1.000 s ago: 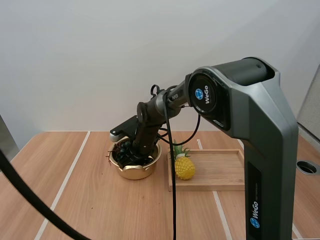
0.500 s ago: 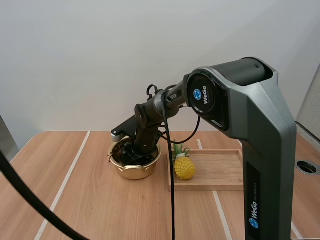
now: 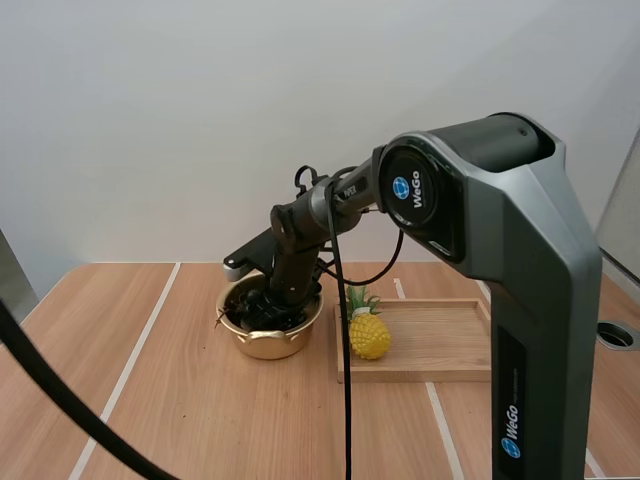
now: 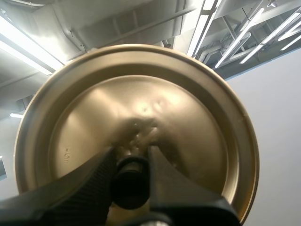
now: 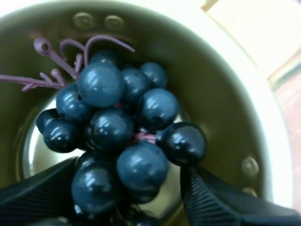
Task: Open the pot, put the grape inside, and close it
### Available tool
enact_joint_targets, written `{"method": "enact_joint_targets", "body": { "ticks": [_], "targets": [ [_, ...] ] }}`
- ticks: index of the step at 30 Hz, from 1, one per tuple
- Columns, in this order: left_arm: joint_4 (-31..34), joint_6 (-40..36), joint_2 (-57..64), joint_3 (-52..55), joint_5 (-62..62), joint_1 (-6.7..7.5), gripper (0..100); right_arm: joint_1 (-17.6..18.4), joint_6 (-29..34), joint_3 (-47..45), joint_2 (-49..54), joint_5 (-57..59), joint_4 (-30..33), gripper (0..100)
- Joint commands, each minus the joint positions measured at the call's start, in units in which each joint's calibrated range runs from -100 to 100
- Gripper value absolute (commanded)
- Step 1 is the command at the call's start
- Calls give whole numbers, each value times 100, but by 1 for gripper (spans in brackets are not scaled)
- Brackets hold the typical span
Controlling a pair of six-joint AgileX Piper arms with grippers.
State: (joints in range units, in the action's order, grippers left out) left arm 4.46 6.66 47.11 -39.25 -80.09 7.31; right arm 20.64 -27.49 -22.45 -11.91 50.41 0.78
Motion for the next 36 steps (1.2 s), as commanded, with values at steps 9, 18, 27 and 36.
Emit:
{"method": "enact_joint_targets", "body": {
  "ticks": [9, 18, 27, 36],
  "targets": [
    [53, -26, -22, -26, -7, 5, 0, -22, 44, 638, 702, 706, -145, 100],
    [53, -26, -22, -26, -7, 5, 0, -48, 103, 976, 1601, 890, -214, 100],
    [53, -26, -22, -26, -7, 5, 0, -455, 285, 976, 2834, 894, -214, 100],
    [53, -57, -22, -26, 4, 5, 0, -1101, 285, 976, 4551, 1009, -214, 100]
  ]
}}
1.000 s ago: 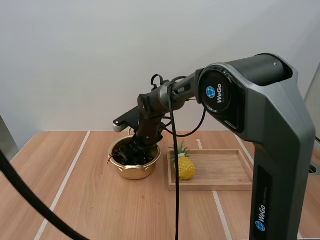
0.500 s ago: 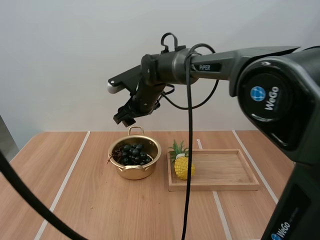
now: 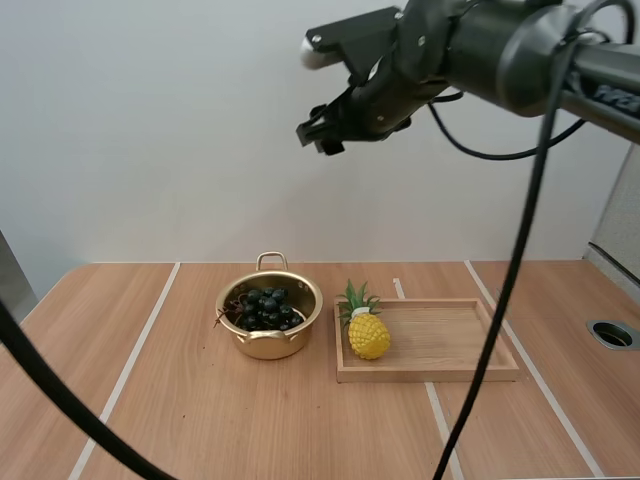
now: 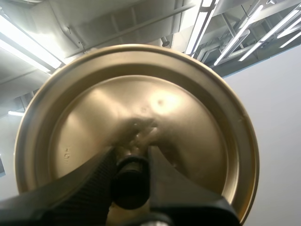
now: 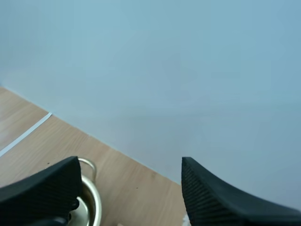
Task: Open the pot, put the grape inside, and close it
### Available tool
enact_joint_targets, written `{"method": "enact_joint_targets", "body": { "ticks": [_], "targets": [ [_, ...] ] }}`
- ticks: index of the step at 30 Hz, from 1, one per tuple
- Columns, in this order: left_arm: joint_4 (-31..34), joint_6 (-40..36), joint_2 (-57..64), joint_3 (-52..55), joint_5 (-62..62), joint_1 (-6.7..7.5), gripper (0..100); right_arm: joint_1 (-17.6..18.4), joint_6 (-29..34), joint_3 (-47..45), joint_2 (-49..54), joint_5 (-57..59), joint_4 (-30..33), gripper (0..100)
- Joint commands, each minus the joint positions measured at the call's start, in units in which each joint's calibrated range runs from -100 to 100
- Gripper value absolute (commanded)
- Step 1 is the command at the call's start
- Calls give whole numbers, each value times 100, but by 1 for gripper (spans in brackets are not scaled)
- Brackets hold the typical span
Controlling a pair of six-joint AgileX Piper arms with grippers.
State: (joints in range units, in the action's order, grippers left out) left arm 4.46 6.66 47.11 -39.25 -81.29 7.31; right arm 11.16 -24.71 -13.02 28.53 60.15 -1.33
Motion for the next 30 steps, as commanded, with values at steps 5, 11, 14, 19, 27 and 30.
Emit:
{"method": "enact_joint_targets", "body": {
  "ticks": [5, 11, 14, 19, 27, 30],
  "targets": [
    [53, -180, -22, -26, 123, 5, 0, -420, 7, 33, 1416, 57, -3, 100],
    [53, -389, -22, -26, 287, 5, 0, -632, 279, 33, 2341, 242, 241, 100],
    [42, -387, -22, -26, 388, 5, 0, -717, 356, 33, 2633, 339, 516, 100],
    [6, -387, -22, -26, 405, 5, 0, -868, 485, 33, 3029, 444, 791, 100],
    [8, -387, -22, -26, 388, 5, 0, -990, 608, 33, 3489, 461, 807, 67],
    [8, -387, -22, -26, 388, 5, 0, -1015, 599, 37, 3617, 461, 809, 0]
  ]
}}
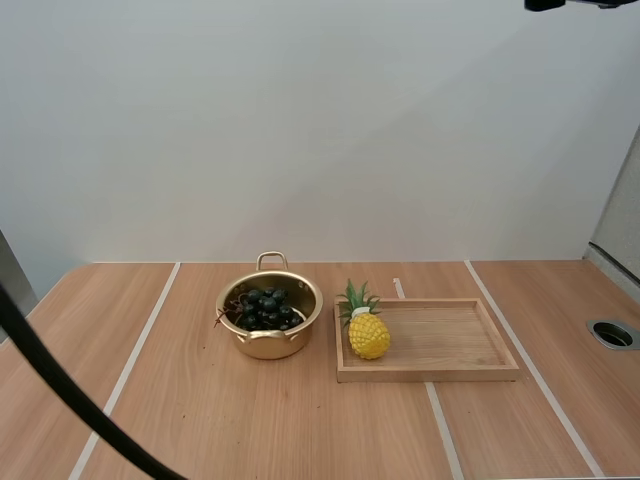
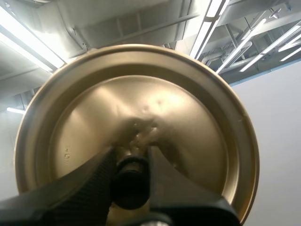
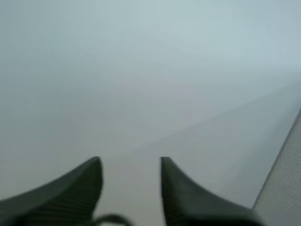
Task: Open the pot, put the grape inside, and close it
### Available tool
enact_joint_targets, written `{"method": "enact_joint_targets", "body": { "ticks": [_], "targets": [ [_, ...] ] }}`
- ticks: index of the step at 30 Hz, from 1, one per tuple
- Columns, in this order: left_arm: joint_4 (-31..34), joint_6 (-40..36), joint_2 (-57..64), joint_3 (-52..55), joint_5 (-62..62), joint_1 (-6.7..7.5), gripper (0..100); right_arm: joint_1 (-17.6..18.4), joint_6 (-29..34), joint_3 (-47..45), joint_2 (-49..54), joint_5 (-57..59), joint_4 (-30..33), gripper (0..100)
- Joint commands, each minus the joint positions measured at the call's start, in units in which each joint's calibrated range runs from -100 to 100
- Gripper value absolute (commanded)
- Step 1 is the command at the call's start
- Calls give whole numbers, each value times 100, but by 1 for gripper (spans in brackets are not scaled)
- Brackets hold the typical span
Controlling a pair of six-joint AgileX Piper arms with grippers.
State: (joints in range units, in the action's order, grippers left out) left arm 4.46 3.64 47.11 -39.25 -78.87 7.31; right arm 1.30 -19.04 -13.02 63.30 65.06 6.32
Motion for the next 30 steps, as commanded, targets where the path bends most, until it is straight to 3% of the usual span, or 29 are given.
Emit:
{"method": "enact_joint_targets", "body": {
  "ticks": [1, 12, 26, 30],
  "targets": [
    [8, -85, -22, -26, 111, 5, 0, -30, 43, 37, 166, -30, 44, 0],
    [-107, -64, -252, 600, -915, 5, 0, -30, 263, 550, 322, 29, 91, 0],
    [-130, 284, -578, 3097, -1026, 5, 0, -30, 322, 1345, 322, 549, 125, 0],
    [-446, 555, -578, 3791, -990, 5, 0, -30, 322, 1456, 322, 586, 125, 0]
  ]
}}
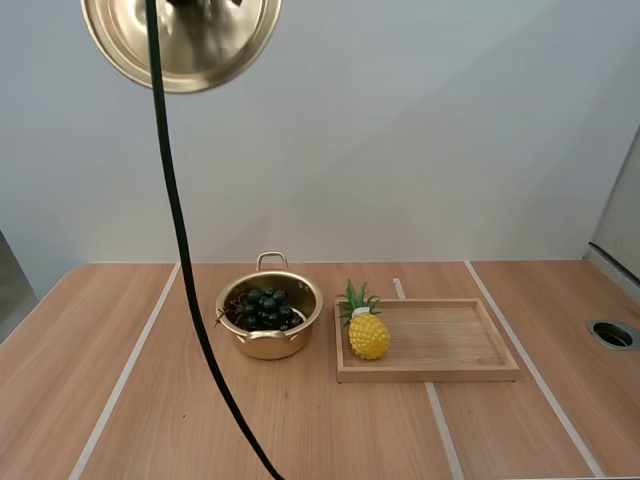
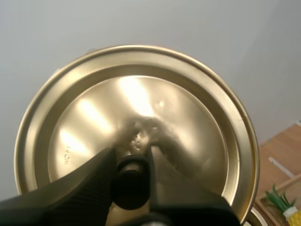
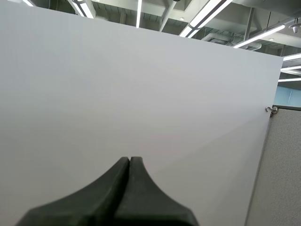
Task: Open the pot, put the grape inside, and close it
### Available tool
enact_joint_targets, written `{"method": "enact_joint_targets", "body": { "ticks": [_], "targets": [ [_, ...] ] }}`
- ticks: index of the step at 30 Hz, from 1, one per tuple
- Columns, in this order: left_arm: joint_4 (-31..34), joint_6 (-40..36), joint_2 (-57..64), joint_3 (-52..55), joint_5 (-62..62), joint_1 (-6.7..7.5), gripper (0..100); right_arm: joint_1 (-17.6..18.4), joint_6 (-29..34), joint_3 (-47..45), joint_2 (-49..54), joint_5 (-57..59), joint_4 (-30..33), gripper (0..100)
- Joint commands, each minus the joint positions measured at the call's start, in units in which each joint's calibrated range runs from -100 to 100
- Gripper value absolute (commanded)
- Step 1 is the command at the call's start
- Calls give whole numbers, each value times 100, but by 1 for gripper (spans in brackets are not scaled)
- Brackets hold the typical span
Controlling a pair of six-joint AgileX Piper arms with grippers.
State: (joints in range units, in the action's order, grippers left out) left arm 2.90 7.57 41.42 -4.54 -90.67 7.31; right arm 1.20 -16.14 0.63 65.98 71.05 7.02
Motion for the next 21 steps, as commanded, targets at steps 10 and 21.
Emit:
{"method": "enact_joint_targets", "body": {
  "ticks": [10, 21],
  "targets": [
    [-613, 884, -469, 1631, 314, 5, 0, -20, 32, 82, 94, 20, 79, 0],
    [-613, 1052, -1410, 2267, 456, 5, 0, -20, 22, 82, 99, 20, 194, 0]
  ]
}}
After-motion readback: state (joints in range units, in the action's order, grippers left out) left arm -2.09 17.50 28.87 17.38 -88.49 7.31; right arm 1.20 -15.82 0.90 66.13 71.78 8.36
